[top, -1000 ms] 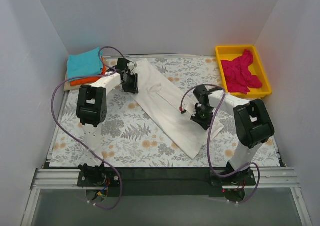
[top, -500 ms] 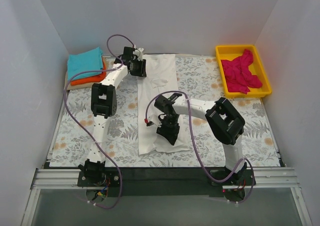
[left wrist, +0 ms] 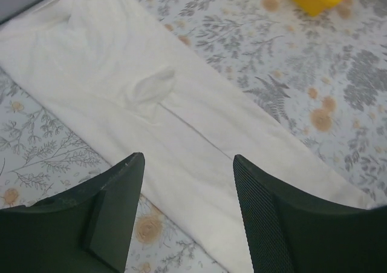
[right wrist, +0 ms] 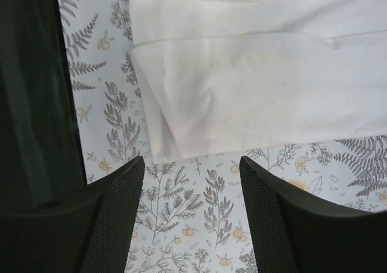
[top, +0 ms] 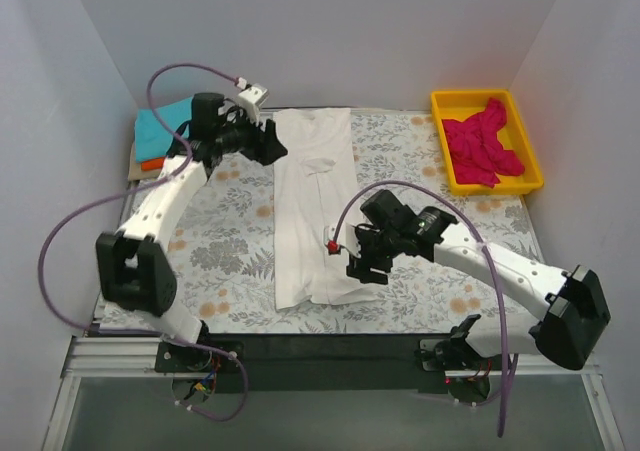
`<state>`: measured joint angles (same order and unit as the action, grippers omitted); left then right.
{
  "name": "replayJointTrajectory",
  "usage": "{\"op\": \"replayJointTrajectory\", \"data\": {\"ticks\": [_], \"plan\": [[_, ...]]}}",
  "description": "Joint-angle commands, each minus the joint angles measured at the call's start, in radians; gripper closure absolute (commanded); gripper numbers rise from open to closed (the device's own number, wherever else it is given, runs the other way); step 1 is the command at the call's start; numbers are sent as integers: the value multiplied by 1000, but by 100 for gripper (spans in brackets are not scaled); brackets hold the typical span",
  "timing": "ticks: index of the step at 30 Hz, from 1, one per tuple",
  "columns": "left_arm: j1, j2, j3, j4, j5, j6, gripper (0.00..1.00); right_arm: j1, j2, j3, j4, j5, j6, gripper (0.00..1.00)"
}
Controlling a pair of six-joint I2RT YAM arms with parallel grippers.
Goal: Fold and stack the t-shirts
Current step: Fold the tshirt
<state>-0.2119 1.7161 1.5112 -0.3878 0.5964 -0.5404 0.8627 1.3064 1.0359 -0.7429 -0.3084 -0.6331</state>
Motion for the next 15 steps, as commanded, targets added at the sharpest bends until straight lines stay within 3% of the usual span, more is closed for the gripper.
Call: {"op": "replayJointTrajectory", "data": {"ticks": [1, 3, 6, 10, 15], "plan": [[-12, -254, -276, -6, 137, 176, 44, 12, -13, -114, 105, 106, -85, 42], [-47, -425, -484, -48, 151, 325, 46, 16, -24, -169, 163, 115, -99, 49], [-125, -614, -693, -80, 137, 394, 50, 24, 1, -195, 203, 108, -79, 55], [-248, -768, -876, -111, 117, 439, 51, 48, -19, -270, 273, 94, -85, 52], [-444, -877, -1037, -57, -21, 438, 47, 102, -50, -353, 313, 121, -99, 47]]}}
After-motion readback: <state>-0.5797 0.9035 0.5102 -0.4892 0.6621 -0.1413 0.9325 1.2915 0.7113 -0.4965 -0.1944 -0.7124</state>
